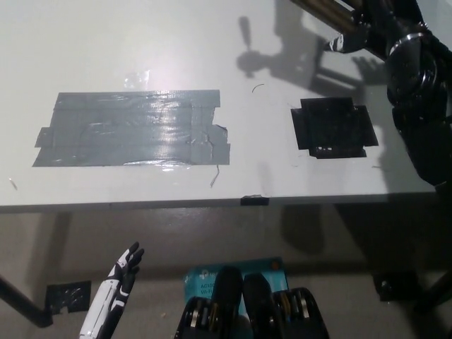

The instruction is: A person hands a tripod to the robot which it grabs with its right hand and places in the middle of the table in front of it

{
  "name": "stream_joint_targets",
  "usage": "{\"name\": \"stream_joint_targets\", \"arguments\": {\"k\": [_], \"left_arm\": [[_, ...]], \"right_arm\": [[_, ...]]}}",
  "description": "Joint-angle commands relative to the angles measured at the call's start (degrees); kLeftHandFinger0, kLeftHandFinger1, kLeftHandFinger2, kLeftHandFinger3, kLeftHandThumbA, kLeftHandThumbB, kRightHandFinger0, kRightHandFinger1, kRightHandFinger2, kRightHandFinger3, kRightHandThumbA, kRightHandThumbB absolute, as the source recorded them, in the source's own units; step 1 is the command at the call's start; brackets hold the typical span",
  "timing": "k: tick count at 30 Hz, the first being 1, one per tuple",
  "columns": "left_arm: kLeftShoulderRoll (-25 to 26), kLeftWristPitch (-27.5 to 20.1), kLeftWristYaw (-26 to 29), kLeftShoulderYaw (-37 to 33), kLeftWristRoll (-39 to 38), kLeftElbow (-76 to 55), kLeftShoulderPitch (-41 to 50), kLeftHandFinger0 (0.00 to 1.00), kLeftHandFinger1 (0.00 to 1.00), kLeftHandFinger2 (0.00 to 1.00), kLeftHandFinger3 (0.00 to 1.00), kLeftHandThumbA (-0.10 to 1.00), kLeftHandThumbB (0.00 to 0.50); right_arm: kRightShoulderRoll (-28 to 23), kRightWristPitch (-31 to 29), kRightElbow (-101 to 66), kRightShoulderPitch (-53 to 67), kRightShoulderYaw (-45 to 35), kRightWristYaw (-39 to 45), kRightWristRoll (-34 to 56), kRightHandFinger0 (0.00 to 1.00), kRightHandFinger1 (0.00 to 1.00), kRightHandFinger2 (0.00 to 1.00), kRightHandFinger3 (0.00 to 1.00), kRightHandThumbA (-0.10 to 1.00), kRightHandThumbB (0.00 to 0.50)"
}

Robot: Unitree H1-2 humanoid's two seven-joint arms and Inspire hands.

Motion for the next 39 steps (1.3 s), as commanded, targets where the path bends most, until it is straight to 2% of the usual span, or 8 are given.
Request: {"name": "stream_joint_targets", "arguments": {"k": [1,10,13,15,16,20,23,39], "left_arm": [[0.7,-0.5,-0.6,0.0,0.6,-2.4,-0.8,1.0,1.0,1.0,1.0,1.0,0.309],[0.5,-0.5,-1.0,0.0,-0.2,-2.4,-0.8,1.0,1.0,1.0,1.0,1.0,0.313],[0.5,-0.7,-1.3,-0.1,-0.1,-2.5,-0.6,1.0,1.0,1.0,1.0,1.0,0.302],[0.4,-0.6,-1.3,-0.1,-0.2,-2.9,-0.1,1.0,1.0,1.0,1.0,1.0,0.303],[0.5,-0.5,-1.3,-0.1,0.0,-3.2,0.1,1.0,1.0,1.0,1.0,1.0,0.302],[0.7,-0.2,-1.5,0.0,-0.3,-3.2,-0.5,1.0,1.0,1.0,1.0,1.0,0.306],[0.8,0.3,-1.5,0.2,-0.3,-3.5,-0.4,1.0,1.0,1.0,1.0,1.0,0.312],[0.9,-0.7,-1.0,0.0,1.2,-2.9,-1.2,1.0,1.0,1.0,1.0,1.0,0.293]], "right_arm": [[0.0,-2.3,0.5,-4.3,0.3,0.3,1.6,1.0,1.0,1.0,1.0,1.0,0.413],[1.7,-5.7,8.0,-9.5,3.4,-4.0,-0.4,1.0,1.0,1.0,1.0,1.0,0.433],[4.2,-12.7,17.7,-12.3,2.5,-15.6,-0.1,0.95,0.84,0.78,0.87,0.3,0.26],[4.5,-15.4,20.9,-12.4,3.4,-20.9,-1.5,0.1,0.3,0.48,0.54,-0.09,0.274],[4.5,-18.5,23.2,-12.2,4.2,-25.8,-2.7,0.0,0.08,0.29,0.34,-0.1,0.239],[4.1,-21.9,26.4,-12.1,5.9,-31.3,-4.2,0.33,0.67,0.82,0.62,-0.1,0.205],[4.3,-23.3,27.0,-11.8,5.5,-32.3,-3.1,0.04,0.33,0.73,0.67,-0.1,0.163],[0.7,-29.3,19.8,-5.4,9.4,-33.4,-4.6,0.0,0.46,0.88,0.86,-0.1,0.192]]}}
